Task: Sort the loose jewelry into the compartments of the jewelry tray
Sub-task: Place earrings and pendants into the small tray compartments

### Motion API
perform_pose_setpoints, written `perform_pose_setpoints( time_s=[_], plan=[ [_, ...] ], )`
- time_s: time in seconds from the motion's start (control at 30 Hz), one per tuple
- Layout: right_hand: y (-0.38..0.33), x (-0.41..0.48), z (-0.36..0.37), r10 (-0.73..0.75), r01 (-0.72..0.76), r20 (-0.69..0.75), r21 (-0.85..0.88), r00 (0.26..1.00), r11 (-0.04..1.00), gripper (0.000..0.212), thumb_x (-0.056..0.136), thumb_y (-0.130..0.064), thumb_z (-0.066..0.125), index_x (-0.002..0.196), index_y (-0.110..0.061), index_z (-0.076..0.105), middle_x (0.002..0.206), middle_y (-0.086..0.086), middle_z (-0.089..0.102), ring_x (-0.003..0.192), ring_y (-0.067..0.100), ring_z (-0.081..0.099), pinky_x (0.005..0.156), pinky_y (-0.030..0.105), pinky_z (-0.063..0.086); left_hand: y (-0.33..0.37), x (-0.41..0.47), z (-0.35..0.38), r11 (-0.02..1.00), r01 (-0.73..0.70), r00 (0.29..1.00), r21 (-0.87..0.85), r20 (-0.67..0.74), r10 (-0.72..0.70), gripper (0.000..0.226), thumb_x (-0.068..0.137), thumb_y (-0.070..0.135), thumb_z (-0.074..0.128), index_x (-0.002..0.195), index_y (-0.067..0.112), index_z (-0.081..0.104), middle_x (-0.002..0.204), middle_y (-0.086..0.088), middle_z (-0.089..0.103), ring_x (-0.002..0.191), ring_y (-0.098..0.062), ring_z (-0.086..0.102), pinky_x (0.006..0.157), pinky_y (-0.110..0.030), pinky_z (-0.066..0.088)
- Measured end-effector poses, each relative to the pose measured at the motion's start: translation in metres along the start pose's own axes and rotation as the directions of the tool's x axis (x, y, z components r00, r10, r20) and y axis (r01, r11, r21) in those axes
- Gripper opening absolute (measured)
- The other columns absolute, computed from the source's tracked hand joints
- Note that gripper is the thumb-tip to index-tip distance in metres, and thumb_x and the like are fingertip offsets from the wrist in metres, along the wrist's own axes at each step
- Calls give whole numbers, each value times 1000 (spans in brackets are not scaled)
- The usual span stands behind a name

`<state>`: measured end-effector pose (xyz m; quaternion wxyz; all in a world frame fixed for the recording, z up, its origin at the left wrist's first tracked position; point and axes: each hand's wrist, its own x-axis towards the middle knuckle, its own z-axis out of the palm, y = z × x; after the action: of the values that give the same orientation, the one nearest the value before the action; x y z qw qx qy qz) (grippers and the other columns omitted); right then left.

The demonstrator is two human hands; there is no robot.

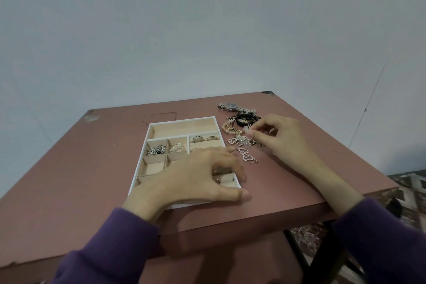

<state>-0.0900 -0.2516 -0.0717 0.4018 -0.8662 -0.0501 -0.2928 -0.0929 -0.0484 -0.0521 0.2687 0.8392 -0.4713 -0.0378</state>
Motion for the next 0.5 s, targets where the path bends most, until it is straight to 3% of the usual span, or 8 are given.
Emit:
perform_pose_setpoints(
  time_s=[0.1, 0.17, 0.27, 0.4, 0.5],
  plan=[
    [3, -1, -1, -26, 26, -29, 15, 999, 1000, 15, 76, -14, 74, 68, -24, 68, 67, -7, 63, 59, 5, 50, 56, 10, 37, 4, 5, -4, 999, 47, 997, 0, -54, -47, 22, 79, 43, 64, 96, 29, 70, 106, 16, 67, 109, 7, 51, 89, -5, 36],
    [4, -2, -3, -28, 30, -72, 27, 997, 999, 24, 77, -14, 73, 66, -33, 64, 68, -11, 61, 59, 4, 51, 57, 10, 38, 4, 13, -6, 994, 83, 986, 72, -154, -71, 18, 83, 35, 61, 97, 27, 71, 102, 13, 68, 98, 1, 54, 87, -15, 39],
    [6, -2, -5, -8, 13, -131, 34, 991, 999, 31, 78, -14, 72, 65, -39, 60, 67, -12, 58, 59, 2, 50, 58, 10, 38, -1, 29, -7, 972, 145, 963, 184, -250, -96, 14, 84, 23, 61, 94, 26, 70, 98, 11, 69, 97, -8, 55, 89, -29, 42],
    [10, -3, -9, 50, -41, -172, 55, 984, 998, 22, 78, -16, 72, 68, -34, 63, 71, -6, 62, 60, 1, 50, 57, 8, 38, 2, 50, 0, 956, 128, 982, 263, -169, -85, 19, 83, 17, 60, 98, 24, 71, 100, 5, 68, 93, -13, 55, 88, -33, 44],
    [13, -2, -9, 79, -69, -189, 59, 979, 996, 23, 78, -17, 71, 67, -35, 63, 71, -5, 64, 59, 2, 51, 56, 9, 39, 4, 62, 9, 961, 89, 994, 262, -86, -68, 19, 80, 25, 66, 99, 24, 71, 102, 3, 68, 99, -15, 55, 89, -34, 44]
  ],
)
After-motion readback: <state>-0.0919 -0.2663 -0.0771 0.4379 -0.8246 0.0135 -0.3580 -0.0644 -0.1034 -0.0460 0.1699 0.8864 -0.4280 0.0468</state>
